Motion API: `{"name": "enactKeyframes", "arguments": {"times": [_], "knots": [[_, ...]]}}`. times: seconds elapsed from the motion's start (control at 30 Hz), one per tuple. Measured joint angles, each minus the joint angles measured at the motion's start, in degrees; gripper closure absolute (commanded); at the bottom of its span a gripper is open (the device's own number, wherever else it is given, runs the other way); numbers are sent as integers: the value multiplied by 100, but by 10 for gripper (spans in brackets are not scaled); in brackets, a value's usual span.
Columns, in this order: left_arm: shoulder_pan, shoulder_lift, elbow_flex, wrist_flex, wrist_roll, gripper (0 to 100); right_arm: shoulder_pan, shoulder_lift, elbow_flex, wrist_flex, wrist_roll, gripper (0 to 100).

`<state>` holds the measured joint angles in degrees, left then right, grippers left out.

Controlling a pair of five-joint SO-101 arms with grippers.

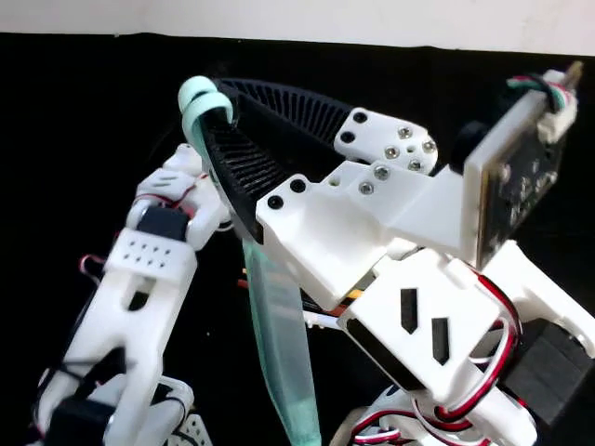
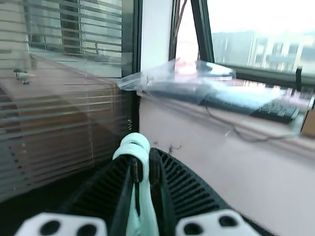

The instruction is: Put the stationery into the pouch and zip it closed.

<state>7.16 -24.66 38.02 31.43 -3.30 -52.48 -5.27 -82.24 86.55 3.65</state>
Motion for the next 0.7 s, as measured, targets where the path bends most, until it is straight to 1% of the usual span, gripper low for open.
{"name": "enactKeyframes", "arguments": {"times": [0.07, 0.23, 0.3, 0.5, 0.7], "knots": [[18, 132, -246, 53, 0, 986, 35, 70, 0, -141, 193, 992], [26, 132, -721, 185, 0, 986, 510, 378, -132, -519, 273, 992], [26, 132, -809, 193, 0, 986, 659, 527, -299, -659, 316, 992], [26, 132, -862, 193, 0, 986, 1029, 765, -853, -1178, 800, 992], [26, 176, -862, 193, 0, 986, 1829, 756, -1266, -1741, 879, 992]]}}
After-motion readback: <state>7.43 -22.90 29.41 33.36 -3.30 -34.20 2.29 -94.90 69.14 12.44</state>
